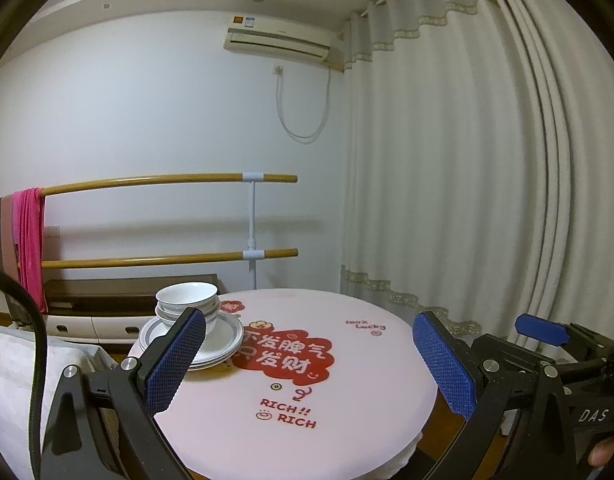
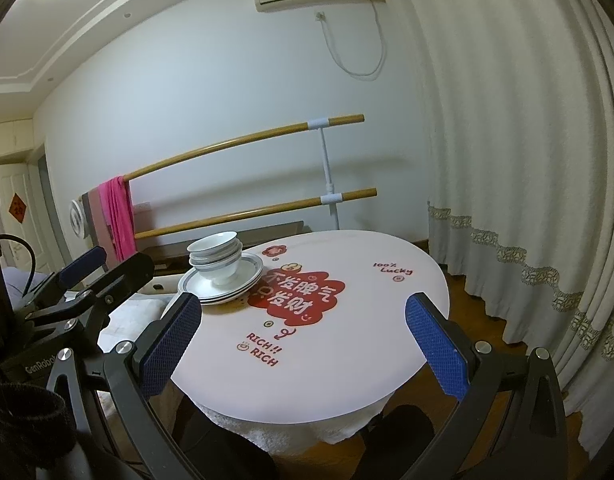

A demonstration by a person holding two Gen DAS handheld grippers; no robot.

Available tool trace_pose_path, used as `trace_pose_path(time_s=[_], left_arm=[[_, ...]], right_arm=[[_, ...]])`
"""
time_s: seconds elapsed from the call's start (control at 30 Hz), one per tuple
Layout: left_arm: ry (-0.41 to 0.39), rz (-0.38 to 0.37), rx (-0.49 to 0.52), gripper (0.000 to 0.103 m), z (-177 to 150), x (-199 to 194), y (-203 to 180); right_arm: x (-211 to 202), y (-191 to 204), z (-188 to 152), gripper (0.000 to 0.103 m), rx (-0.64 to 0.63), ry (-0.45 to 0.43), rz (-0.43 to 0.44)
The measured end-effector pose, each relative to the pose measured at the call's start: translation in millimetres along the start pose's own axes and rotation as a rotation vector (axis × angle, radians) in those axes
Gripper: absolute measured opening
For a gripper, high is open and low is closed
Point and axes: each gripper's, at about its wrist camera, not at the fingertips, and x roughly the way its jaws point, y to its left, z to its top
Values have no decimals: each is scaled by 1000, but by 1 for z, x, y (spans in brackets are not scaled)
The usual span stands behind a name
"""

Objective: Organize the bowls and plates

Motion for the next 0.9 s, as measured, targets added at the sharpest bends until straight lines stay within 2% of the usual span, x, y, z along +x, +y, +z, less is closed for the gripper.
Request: trace_pose_path(time_s=[0.9], left_arm=[[-6, -20, -16, 102, -11, 22, -2]], right_arm=[[-2, -3, -3, 103, 1, -11, -9]])
